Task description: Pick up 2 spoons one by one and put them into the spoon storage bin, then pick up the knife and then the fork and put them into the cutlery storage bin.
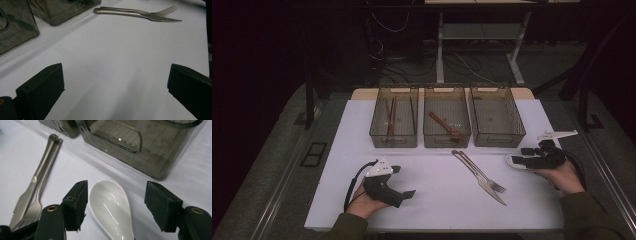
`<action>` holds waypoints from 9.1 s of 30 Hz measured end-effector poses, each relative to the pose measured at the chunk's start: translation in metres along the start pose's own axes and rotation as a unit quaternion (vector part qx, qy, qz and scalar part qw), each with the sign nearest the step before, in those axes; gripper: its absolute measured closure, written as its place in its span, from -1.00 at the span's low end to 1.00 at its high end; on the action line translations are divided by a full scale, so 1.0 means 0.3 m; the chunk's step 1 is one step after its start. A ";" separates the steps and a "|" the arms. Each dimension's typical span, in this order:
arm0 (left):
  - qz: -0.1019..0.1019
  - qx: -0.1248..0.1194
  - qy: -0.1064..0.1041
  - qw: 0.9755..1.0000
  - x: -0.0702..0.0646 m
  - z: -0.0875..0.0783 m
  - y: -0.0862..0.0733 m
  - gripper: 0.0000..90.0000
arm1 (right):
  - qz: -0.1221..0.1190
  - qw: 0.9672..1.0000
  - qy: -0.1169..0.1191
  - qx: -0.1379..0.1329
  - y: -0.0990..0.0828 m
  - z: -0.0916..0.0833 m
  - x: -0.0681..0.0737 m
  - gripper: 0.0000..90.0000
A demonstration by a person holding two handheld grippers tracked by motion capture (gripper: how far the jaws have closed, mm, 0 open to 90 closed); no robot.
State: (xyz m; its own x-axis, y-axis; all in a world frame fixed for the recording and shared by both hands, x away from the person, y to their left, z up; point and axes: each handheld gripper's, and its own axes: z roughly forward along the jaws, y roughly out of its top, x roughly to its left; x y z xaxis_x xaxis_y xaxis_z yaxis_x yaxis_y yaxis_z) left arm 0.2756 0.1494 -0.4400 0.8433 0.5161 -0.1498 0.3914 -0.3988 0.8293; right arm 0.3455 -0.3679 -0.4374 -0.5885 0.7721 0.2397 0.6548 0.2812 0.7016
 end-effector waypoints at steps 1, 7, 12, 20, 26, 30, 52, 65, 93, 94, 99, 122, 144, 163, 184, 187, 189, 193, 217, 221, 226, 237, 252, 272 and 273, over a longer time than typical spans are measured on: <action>0.000 0.000 0.000 1.000 0.000 0.000 0.000 -1.00 | -0.001 1.000 0.002 0.003 -0.001 0.004 -0.001 -0.18; 0.000 0.001 0.001 1.000 0.000 0.000 0.000 -1.00 | -0.011 1.000 0.003 0.018 -0.002 0.016 0.005 -0.05; 0.000 0.001 0.001 1.000 0.000 0.001 0.000 -1.00 | -0.014 1.000 0.003 0.028 -0.002 0.024 0.010 0.01; -0.001 0.002 0.000 1.000 0.000 0.001 -0.001 -1.00 | -0.018 0.999 0.004 0.040 -0.005 0.035 0.014 0.10; 0.000 0.001 0.001 1.000 -0.001 0.001 -0.001 -1.00 | -0.031 0.998 0.006 0.052 -0.009 0.038 0.021 0.21; 0.000 0.002 0.001 1.000 -0.001 0.001 0.000 -1.00 | -0.049 0.997 0.009 0.063 -0.011 0.041 0.030 0.28; 0.001 0.003 0.000 1.000 -0.002 0.003 0.000 -1.00 | -0.085 0.993 0.021 0.078 -0.012 0.023 0.041 0.73; 0.000 0.002 0.000 1.000 -0.001 0.002 0.000 -1.00 | -0.087 0.992 0.028 0.082 -0.003 0.018 0.050 0.82; -0.003 0.000 -0.001 1.000 0.002 0.005 0.001 -1.00 | -0.100 0.995 0.011 0.009 0.122 -0.012 0.122 0.83; -0.003 0.000 -0.001 1.000 0.002 0.005 0.001 -1.00 | -0.100 0.995 0.012 0.007 0.130 -0.012 0.125 0.83; -0.003 0.000 -0.001 1.000 0.002 0.006 0.001 -1.00 | -0.105 0.994 0.017 -0.001 0.167 0.000 0.147 0.83; -0.004 -0.001 -0.001 1.000 0.002 0.004 0.001 -1.00 | -0.141 0.988 0.044 -0.041 0.326 0.058 0.251 0.83; -0.003 -0.003 -0.003 1.000 0.001 0.004 0.001 -1.00 | -0.167 0.984 0.051 -0.029 0.524 0.212 0.337 0.83; 0.000 -0.005 -0.005 1.000 0.000 0.002 0.003 -1.00 | -0.158 0.987 0.029 -0.019 0.663 0.383 0.379 0.83; 0.000 -0.004 -0.006 1.000 -0.001 -0.001 0.003 -1.00 | -0.133 0.990 0.042 0.013 0.641 0.440 0.374 0.20; 0.000 -0.004 -0.006 1.000 -0.002 -0.001 0.002 -1.00 | -0.129 0.991 0.043 0.006 0.637 0.405 0.372 0.16; -0.001 -0.005 -0.006 1.000 -0.002 0.000 0.002 -1.00 | -0.129 0.991 0.045 0.001 0.631 0.382 0.373 0.15; -0.003 -0.004 -0.006 1.000 -0.003 0.000 0.002 -1.00 | -0.125 0.991 0.045 -0.002 0.617 0.339 0.375 0.15; -0.004 -0.001 -0.003 1.000 -0.002 0.002 0.000 -1.00 | -0.096 0.993 0.070 -0.015 0.426 0.148 0.359 0.17; -0.004 -0.001 -0.003 1.000 -0.002 0.002 0.000 -1.00 | -0.095 0.993 0.067 -0.020 0.384 0.129 0.349 0.15; -0.004 -0.001 -0.003 1.000 -0.003 0.003 0.000 -1.00 | -0.089 0.994 0.061 -0.009 0.330 0.108 0.332 0.15; -0.002 -0.001 -0.003 1.000 -0.004 0.004 0.001 -1.00 | -0.085 0.995 0.043 0.020 0.248 0.066 0.313 0.25; -0.003 0.000 0.000 1.000 -0.006 -0.003 -0.001 -1.00 | -0.091 0.992 0.022 0.087 0.218 0.053 0.332 0.40; -0.003 0.000 0.002 1.000 -0.006 -0.003 -0.003 -1.00 | -0.088 0.980 0.021 0.176 0.211 0.134 0.357 0.51; -0.004 0.000 0.002 1.000 -0.006 -0.004 -0.002 -0.99 | -0.091 0.980 0.017 0.178 0.212 0.139 0.360 0.52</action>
State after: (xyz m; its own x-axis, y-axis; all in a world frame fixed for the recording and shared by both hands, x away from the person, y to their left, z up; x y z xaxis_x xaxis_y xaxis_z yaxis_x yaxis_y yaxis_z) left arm 0.2734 0.1496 -0.4398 0.8392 0.5216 -0.1538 0.3975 -0.3955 0.8280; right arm 0.3433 -0.2430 -0.3949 -0.7224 0.6731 0.1584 0.6575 0.5978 0.4586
